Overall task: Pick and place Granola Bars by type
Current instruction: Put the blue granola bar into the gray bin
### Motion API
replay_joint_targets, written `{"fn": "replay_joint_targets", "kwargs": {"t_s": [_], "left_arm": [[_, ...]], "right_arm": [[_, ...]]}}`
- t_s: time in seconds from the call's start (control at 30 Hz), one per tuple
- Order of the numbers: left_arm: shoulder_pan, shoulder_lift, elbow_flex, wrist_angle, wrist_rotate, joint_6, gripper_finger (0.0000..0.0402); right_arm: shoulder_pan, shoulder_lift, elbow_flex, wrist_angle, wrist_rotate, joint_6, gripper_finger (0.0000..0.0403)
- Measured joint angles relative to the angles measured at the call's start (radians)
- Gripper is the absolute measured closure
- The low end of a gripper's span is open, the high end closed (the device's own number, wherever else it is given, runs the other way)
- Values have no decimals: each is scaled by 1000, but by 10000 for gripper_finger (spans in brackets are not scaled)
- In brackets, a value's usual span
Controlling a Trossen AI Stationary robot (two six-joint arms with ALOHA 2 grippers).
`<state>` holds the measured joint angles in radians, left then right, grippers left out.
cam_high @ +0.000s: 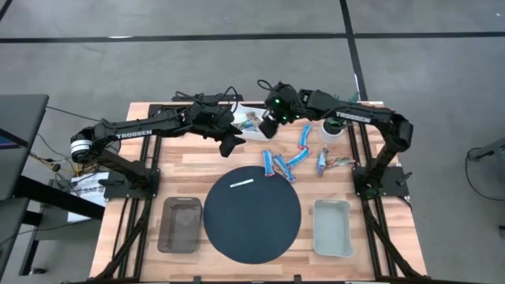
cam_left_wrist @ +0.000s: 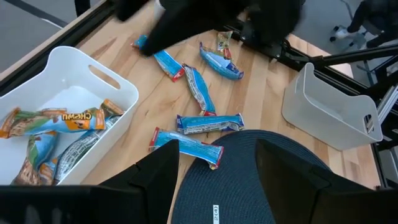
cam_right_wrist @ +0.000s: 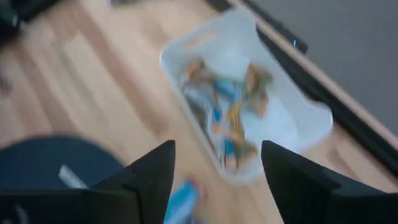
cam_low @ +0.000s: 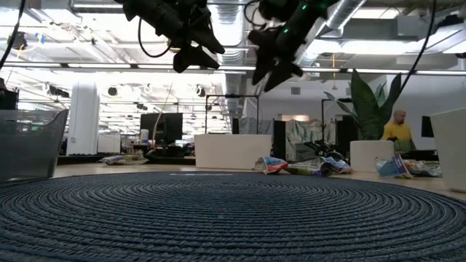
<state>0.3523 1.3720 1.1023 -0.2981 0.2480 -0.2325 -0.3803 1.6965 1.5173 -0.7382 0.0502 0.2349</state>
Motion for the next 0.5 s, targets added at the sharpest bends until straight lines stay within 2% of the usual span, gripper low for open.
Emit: {"fn": "replay_joint_targets", "kwargs": {"t_s": [0.23,0.37,0.5], "left_arm": [[0,0,0,0,0,0,198],[0,0,0,0,0,0,198],[0,0,0,0,0,0,198]], "right_arm": [[65,-128,0,-334,15,61,178],[139,-200,0,-477,120,148,184],[192,-273,-45,-561,202,338,188]]}}
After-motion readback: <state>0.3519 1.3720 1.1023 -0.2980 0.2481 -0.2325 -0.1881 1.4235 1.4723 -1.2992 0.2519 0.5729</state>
